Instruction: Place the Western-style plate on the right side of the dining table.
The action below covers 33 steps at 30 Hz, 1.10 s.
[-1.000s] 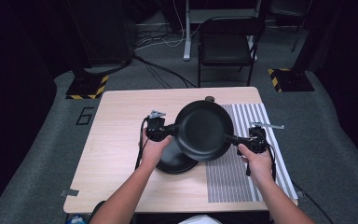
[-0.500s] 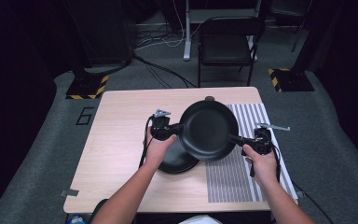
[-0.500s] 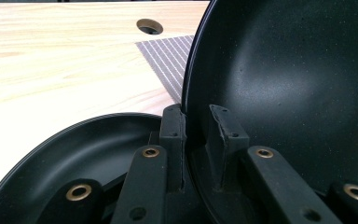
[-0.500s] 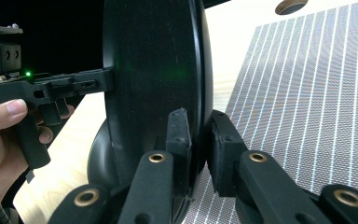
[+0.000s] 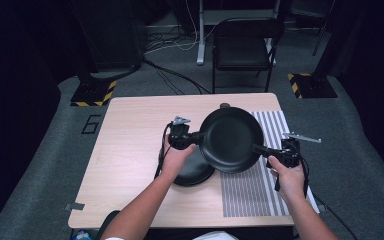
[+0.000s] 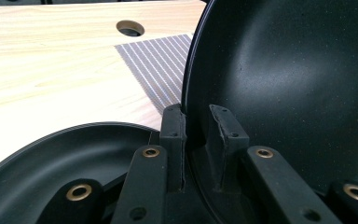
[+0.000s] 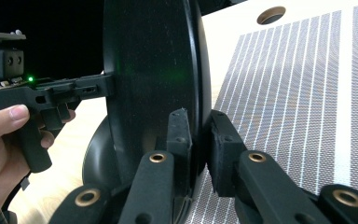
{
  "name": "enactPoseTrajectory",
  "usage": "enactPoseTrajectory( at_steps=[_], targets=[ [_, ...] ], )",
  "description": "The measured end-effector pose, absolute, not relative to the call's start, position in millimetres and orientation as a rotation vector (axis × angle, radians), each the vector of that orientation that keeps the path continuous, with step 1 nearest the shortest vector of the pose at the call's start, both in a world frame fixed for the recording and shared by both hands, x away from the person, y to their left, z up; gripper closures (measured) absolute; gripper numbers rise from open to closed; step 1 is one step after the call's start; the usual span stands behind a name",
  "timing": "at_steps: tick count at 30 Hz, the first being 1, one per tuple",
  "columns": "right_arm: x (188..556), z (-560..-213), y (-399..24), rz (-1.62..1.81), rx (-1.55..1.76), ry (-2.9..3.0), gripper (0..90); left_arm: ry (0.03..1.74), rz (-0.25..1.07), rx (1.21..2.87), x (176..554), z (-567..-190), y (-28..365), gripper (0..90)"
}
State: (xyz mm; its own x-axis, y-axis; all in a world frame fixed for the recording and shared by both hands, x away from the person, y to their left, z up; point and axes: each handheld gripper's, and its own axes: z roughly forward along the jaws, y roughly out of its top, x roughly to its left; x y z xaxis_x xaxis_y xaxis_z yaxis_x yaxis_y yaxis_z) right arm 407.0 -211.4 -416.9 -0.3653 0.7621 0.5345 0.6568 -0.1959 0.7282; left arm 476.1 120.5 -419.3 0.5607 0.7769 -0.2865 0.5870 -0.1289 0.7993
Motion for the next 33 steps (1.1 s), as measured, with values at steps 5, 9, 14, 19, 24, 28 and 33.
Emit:
enactPoseTrajectory(
  at_steps=[5, 9, 14, 19, 24, 28, 33],
  targets=[
    [404.1, -416.2, -217.1, 1.616, 1.717, 1.905, 80.8, 1.111, 0.228, 1.826, 477.0, -421.9, 114.0, 76.7],
    [402.2, -416.7, -220.8, 1.612, 1.724, 1.895, 80.8, 1.107, 0.224, 1.829, 477.4, -422.8, 110.0, 76.7],
    [400.2, -417.4, -223.5, 1.605, 1.727, 1.883, 80.9, 1.106, 0.220, 1.829, 477.8, -423.6, 106.0, 76.5],
    [398.5, -418.5, -227.2, 1.603, 1.740, 1.871, 80.9, 1.101, 0.213, 1.834, 478.8, -425.4, 101.5, 76.1],
    [396.5, -420.0, -230.4, 1.606, 1.752, 1.856, 81.0, 1.094, 0.206, 1.842, 479.6, -426.3, 97.9, 75.9],
    [395.1, -421.1, -232.7, 1.602, 1.762, 1.846, 81.0, 1.093, 0.198, 1.845, 479.8, -427.8, 94.3, 75.9],
    [393.9, -421.4, -236.4, 1.600, 1.762, 1.834, 81.1, 1.090, 0.190, 1.841, 480.2, -428.3, 90.3, 75.9]
  ],
)
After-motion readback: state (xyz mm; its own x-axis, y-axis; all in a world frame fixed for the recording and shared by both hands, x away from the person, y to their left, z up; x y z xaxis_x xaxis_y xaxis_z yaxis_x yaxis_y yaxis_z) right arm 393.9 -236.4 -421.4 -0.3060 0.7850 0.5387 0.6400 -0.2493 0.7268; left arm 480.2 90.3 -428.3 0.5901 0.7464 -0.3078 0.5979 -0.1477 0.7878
